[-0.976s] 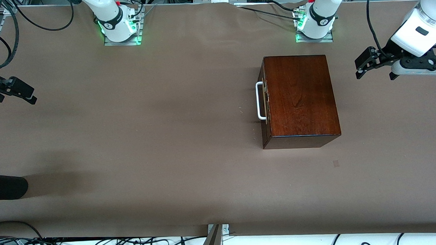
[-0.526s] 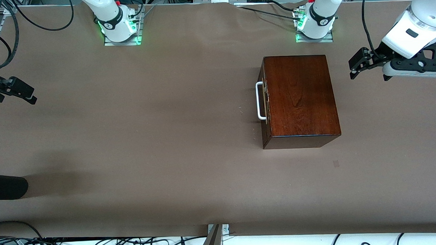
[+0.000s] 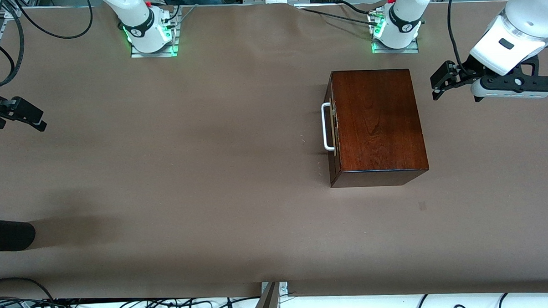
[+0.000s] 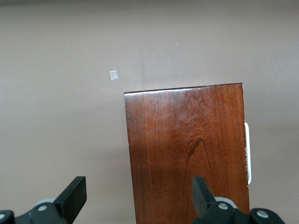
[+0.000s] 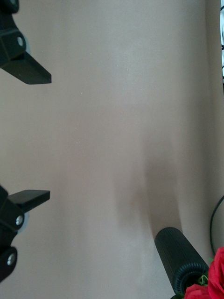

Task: Open drawer, take yellow block, close drawer
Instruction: 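Move the left gripper over the box toward the white drawer handle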

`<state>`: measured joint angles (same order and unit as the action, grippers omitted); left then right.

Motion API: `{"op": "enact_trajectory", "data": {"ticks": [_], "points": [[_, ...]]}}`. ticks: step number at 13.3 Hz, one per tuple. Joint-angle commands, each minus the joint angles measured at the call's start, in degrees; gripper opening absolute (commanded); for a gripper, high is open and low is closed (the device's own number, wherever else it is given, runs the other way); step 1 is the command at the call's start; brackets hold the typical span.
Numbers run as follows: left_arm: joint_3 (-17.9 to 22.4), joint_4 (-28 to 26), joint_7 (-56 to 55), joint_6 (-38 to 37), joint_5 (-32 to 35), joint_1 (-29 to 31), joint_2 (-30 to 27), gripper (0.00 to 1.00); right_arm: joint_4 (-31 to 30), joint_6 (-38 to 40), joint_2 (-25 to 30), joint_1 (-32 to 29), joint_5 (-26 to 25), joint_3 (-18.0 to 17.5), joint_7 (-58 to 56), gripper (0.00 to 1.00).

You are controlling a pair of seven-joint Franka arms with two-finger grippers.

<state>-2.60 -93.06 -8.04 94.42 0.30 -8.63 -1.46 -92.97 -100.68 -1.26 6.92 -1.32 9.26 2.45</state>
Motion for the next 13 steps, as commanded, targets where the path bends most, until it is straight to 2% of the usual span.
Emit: {"op": "enact_trajectory", "data": {"ticks": [1,11,13], "points": [[0.0,2.1,-1.3,-0.6,0.6,-0.6,1.3,1.0,0.4,0.3,-0.3,-0.2,1.1,0.1,-1.9,1.0],[-0.5,4.1,-4.2,-0.5,0.5,-2.3,3.6,1.0,0.4,0.4,-0.7,-0.2,1.1,0.1,-1.9,1.0],[-1.6,4.2,-6.5,-0.5,1.1,-3.3,4.4,1.0,0.4,0.4,-0.7,-0.2,1.1,0.1,-1.9,1.0]]}}
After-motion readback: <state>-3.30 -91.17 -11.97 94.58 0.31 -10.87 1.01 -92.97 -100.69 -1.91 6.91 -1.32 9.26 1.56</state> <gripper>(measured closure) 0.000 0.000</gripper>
